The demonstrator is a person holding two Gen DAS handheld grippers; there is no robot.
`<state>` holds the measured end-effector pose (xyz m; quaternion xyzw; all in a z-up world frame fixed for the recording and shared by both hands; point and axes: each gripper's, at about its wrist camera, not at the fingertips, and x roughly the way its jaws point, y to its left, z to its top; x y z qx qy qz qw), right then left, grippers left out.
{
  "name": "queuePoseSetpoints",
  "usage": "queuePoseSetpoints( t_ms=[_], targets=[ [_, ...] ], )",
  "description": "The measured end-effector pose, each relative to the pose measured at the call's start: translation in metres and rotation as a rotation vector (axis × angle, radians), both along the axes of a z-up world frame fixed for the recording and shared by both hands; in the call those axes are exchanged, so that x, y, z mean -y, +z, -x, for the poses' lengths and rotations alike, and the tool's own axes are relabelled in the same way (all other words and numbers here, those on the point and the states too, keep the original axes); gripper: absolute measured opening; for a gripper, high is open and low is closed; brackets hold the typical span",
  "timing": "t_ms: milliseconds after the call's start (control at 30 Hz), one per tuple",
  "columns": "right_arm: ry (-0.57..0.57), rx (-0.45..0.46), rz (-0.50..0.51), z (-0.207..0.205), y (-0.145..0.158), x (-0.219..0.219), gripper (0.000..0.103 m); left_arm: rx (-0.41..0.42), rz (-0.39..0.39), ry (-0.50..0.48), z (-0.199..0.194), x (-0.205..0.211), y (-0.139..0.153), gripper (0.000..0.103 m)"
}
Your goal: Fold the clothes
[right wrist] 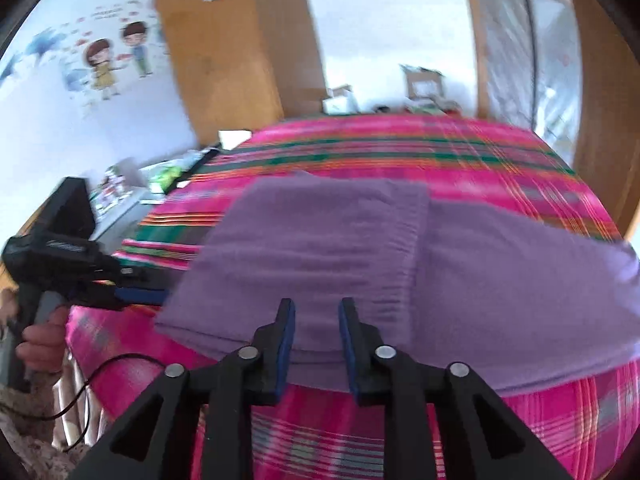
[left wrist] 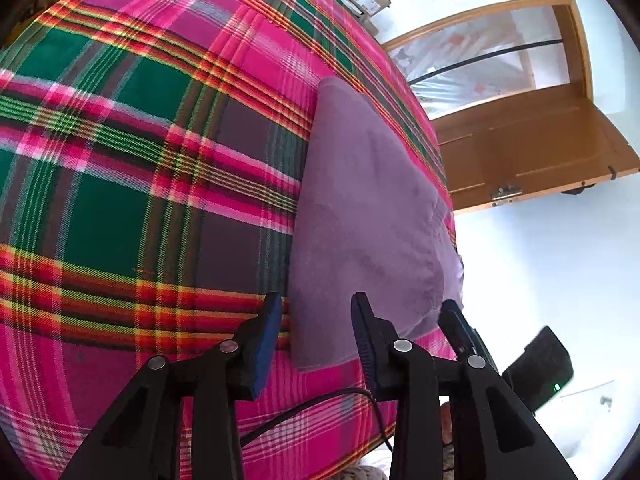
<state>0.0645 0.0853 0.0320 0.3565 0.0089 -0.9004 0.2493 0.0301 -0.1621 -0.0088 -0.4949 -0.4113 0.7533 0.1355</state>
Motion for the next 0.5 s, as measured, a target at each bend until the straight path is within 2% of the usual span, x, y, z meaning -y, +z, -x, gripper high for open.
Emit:
queuePoseSetpoints(
  t_ms=[67,267,500],
  targets=[
    [0.023,-0.010,-0.009,-0.002,0.002,0.012,0.031,0.001,-0.005,-0.004,-0.002,0.000,-0.002,0.037],
    [0.112,0.020,0.025,-0.005,-0.006,0.038,0.034,-0.003,-0.040,-0.037,-0.002,-0.005,-0.008,0.038],
    [0.159,0.040,0.053,-0.011,-0.015,0.055,0.040,0.016,-0.096,-0.046,0.004,-0.002,-0.012,0.038]
  ],
)
